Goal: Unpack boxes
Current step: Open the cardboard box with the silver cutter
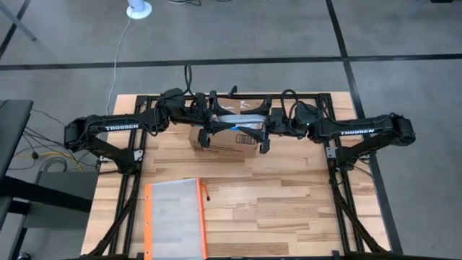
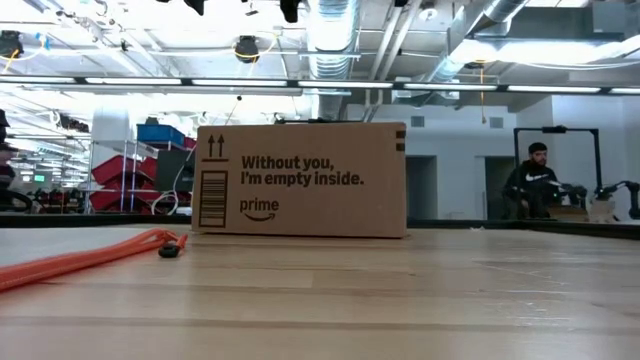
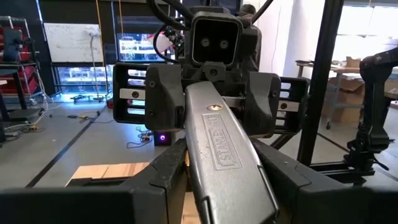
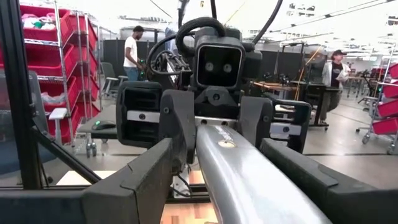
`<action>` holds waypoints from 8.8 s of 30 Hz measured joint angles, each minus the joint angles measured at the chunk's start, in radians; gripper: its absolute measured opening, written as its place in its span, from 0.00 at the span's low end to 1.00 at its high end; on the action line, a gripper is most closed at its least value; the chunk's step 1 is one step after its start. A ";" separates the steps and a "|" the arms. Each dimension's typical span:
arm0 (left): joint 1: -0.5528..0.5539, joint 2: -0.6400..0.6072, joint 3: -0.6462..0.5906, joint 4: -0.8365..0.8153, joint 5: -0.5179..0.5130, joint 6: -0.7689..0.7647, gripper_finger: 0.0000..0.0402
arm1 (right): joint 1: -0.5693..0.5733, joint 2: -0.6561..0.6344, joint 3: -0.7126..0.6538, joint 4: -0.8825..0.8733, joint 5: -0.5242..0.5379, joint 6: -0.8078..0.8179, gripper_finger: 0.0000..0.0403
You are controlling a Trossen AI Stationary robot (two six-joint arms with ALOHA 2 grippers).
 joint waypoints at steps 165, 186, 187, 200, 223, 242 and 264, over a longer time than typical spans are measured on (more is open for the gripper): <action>0.091 0.259 0.014 -0.400 -0.269 0.153 0.61 | -0.360 -0.581 -0.698 -0.169 0.032 -0.095 0.29; 0.087 0.271 0.014 -0.381 -0.264 0.142 0.61 | -0.312 -0.382 -0.695 -0.032 -0.054 -0.100 0.29; 0.087 0.271 0.014 -0.381 -0.260 0.142 0.61 | -0.306 -0.382 -0.695 -0.033 -0.054 -0.099 0.29; -0.153 0.253 0.178 -0.789 -0.452 0.314 0.61 | -0.328 -0.381 -0.694 -0.044 -0.066 -0.044 0.29; -0.180 0.391 0.222 -0.677 -0.565 0.270 0.61 | -0.229 -0.383 -0.696 -0.061 -0.029 -0.014 0.29; -0.155 0.391 0.222 -0.674 -0.565 0.250 0.59 | -0.091 -0.384 -0.694 -0.109 0.044 0.040 0.29; -0.192 0.310 0.230 -0.648 -0.742 0.240 0.59 | -0.051 -0.400 -0.689 -0.152 0.022 -0.020 0.29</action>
